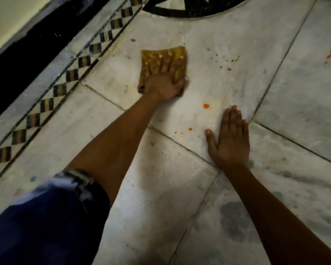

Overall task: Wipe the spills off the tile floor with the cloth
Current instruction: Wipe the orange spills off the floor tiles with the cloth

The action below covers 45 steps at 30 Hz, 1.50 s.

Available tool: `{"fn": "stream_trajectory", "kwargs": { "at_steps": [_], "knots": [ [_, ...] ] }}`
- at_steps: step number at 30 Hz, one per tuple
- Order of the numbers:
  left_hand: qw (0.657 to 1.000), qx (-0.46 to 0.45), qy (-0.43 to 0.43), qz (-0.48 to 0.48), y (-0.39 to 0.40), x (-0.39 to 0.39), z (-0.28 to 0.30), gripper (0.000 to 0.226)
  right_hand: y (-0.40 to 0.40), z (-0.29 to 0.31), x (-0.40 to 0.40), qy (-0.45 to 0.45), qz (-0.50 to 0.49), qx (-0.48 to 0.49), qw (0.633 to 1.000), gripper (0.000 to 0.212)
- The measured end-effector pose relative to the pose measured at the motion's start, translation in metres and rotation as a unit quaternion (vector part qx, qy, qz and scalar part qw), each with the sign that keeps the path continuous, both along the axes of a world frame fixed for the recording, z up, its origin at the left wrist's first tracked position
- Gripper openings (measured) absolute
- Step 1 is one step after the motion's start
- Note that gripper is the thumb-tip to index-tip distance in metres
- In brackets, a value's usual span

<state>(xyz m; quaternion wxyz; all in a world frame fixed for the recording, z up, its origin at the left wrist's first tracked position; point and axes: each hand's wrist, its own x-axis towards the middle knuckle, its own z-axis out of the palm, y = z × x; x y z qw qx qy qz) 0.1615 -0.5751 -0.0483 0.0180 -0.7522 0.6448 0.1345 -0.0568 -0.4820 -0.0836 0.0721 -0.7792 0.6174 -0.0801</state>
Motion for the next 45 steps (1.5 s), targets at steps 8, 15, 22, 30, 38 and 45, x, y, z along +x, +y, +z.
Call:
{"fn": "stream_trajectory", "kwargs": {
  "at_steps": [8,15,22,30,38,45],
  "knots": [
    [1.000,-0.005,-0.013,0.023,0.052,0.047,0.000,0.065,0.000,0.001,0.000,-0.007,-0.001,-0.009,1.000,0.077],
    [0.998,-0.001,-0.027,-0.058,0.025,-0.021,-0.005,0.062,0.001,0.003,0.000,-0.005,0.004,-0.006,1.000,0.078],
    [1.000,-0.021,-0.008,-0.007,0.068,0.041,-0.004,0.069,0.000,0.001,-0.001,0.000,0.000,0.000,1.000,0.077],
    [0.997,0.007,-0.006,-0.072,0.064,0.000,0.001,0.084,0.000,0.003,-0.001,-0.002,0.005,0.002,1.000,0.077],
    [0.997,-0.044,-0.037,-0.048,0.066,0.038,-0.001,0.074,0.000,0.001,-0.001,-0.002,0.000,0.001,1.000,0.077],
    [0.996,-0.043,-0.027,-0.068,0.101,-0.021,-0.011,0.065,0.000,0.003,-0.001,-0.018,-0.005,0.011,1.000,0.076]
  ]
}}
